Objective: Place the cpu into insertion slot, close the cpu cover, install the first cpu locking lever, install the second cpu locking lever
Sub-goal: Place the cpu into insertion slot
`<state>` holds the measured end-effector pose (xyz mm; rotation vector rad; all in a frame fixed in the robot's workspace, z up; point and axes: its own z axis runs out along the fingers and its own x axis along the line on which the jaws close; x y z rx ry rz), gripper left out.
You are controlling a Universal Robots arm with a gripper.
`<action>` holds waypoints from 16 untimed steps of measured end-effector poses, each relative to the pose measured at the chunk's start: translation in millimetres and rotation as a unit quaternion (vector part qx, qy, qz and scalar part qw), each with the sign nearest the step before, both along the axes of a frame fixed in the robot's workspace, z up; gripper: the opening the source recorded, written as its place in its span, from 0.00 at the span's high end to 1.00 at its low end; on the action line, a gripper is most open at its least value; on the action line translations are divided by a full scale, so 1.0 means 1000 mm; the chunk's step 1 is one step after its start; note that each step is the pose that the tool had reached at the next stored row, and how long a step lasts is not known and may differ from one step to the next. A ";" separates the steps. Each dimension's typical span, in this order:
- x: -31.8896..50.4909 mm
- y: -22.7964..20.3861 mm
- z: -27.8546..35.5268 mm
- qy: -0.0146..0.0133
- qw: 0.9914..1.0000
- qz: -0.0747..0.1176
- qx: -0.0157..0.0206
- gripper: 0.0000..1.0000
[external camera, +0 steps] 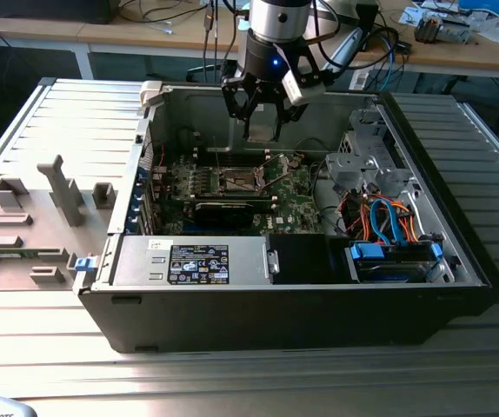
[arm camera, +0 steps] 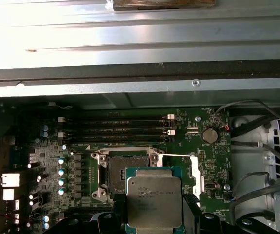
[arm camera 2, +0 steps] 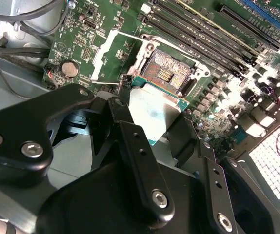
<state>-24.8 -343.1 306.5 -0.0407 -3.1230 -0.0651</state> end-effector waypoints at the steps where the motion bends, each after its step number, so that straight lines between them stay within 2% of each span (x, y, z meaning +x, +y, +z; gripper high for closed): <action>1: 0.0000 0.0000 -0.0001 0.000 1.000 0.000 0.000 0.46; 16: 0.0000 0.0000 -0.0026 0.000 1.000 0.000 0.000 0.46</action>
